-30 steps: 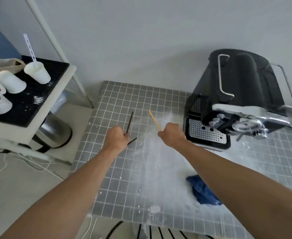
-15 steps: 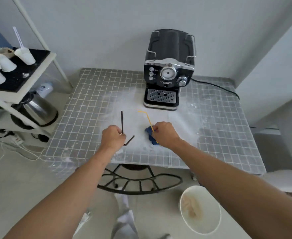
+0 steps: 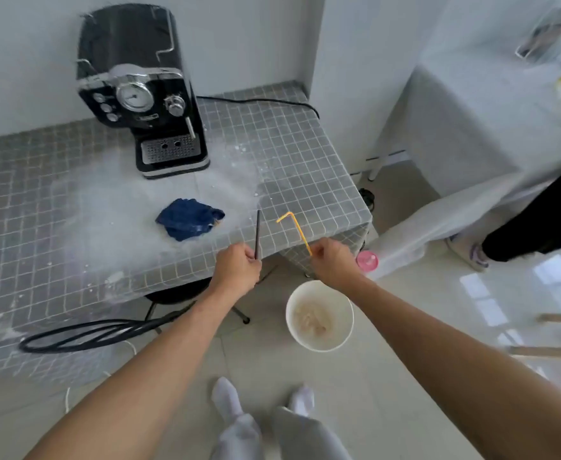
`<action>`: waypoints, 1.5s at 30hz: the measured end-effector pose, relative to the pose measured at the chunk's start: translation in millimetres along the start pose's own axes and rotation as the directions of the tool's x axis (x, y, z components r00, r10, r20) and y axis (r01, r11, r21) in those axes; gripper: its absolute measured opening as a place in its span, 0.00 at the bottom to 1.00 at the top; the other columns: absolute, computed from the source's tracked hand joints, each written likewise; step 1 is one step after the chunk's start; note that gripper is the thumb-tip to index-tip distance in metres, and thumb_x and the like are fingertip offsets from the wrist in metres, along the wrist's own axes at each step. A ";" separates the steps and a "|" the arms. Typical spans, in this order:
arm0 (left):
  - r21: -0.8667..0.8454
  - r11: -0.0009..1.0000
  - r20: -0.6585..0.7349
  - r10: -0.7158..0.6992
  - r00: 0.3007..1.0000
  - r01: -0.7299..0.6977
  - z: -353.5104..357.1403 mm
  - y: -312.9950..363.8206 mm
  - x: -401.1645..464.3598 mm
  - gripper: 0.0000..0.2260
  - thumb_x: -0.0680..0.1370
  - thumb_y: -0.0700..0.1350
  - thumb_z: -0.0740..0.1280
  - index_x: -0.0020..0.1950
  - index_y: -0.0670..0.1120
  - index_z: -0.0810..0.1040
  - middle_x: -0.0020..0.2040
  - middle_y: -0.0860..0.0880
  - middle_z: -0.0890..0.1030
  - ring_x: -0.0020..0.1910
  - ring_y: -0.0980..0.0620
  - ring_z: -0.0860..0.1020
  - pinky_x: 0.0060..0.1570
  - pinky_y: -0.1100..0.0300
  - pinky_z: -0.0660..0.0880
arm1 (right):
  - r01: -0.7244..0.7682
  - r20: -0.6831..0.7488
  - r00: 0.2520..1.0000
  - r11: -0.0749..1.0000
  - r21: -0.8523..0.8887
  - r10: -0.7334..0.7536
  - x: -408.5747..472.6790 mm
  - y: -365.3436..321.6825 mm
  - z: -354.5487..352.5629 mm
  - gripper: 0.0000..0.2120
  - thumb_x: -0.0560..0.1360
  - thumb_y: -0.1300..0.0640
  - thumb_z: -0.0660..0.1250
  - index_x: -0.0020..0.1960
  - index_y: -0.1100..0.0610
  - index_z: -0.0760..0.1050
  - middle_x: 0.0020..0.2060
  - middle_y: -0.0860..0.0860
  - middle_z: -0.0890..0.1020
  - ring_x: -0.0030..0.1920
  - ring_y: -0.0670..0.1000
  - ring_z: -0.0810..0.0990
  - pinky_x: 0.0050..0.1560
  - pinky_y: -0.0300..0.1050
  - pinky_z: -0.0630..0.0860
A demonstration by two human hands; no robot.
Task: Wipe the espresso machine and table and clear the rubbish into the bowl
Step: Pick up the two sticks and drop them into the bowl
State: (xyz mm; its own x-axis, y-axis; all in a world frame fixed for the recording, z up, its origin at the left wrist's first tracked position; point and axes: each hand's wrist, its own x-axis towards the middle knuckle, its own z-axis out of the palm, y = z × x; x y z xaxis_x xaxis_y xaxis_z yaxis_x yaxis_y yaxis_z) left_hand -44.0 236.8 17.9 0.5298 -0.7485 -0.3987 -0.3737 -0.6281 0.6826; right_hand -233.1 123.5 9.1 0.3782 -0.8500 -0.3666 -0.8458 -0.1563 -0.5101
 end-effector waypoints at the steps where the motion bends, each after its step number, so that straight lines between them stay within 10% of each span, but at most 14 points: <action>1: 0.023 0.999 0.020 0.026 0.999 -0.027 15.3 6.6 2.5 0.05 0.77 0.40 0.70 0.41 0.48 0.79 0.34 0.48 0.85 0.34 0.48 0.85 0.37 0.47 0.84 | -0.041 -0.012 0.999 0.999 0.004 0.041 -2.6 17.1 -2.1 0.07 0.71 0.64 0.63 0.38 0.54 0.75 0.36 0.51 0.78 0.41 0.56 0.74 0.42 0.44 0.67; 16: 0.280 0.960 0.284 -0.060 0.957 -0.023 218.4 -38.7 51.2 0.04 0.72 0.43 0.69 0.39 0.50 0.76 0.34 0.48 0.84 0.34 0.44 0.84 0.39 0.48 0.83 | -0.441 0.096 0.897 0.883 0.162 0.431 -3.8 220.1 79.8 0.11 0.72 0.53 0.65 0.53 0.51 0.79 0.49 0.53 0.84 0.49 0.57 0.82 0.46 0.47 0.78; 30: 0.556 0.831 0.350 -0.212 0.912 -0.020 350.2 -168.2 123.4 0.05 0.76 0.48 0.68 0.48 0.48 0.80 0.46 0.49 0.83 0.47 0.41 0.82 0.47 0.53 0.80 | -0.537 0.259 0.827 0.838 0.102 0.498 63.0 336.3 243.9 0.14 0.70 0.51 0.63 0.53 0.48 0.80 0.45 0.50 0.85 0.45 0.55 0.83 0.40 0.43 0.76; 45: 0.507 0.852 0.477 -0.152 0.865 -0.130 317.0 -158.7 96.4 0.25 0.80 0.51 0.65 0.76 0.45 0.69 0.74 0.45 0.72 0.73 0.44 0.70 0.66 0.51 0.70 | -0.495 0.268 0.848 0.865 0.087 0.458 34.7 310.1 229.3 0.23 0.77 0.46 0.63 0.69 0.52 0.73 0.66 0.55 0.78 0.62 0.58 0.78 0.59 0.50 0.77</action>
State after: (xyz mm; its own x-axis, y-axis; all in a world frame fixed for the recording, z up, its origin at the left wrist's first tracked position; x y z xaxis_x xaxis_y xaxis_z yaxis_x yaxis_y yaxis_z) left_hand -174.9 196.9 -323.0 0.1519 -0.6537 -0.7414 -0.7736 -0.5455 0.3225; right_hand -395.9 160.8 -340.2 0.0340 -0.6574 -0.7528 -0.8858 0.3289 -0.3273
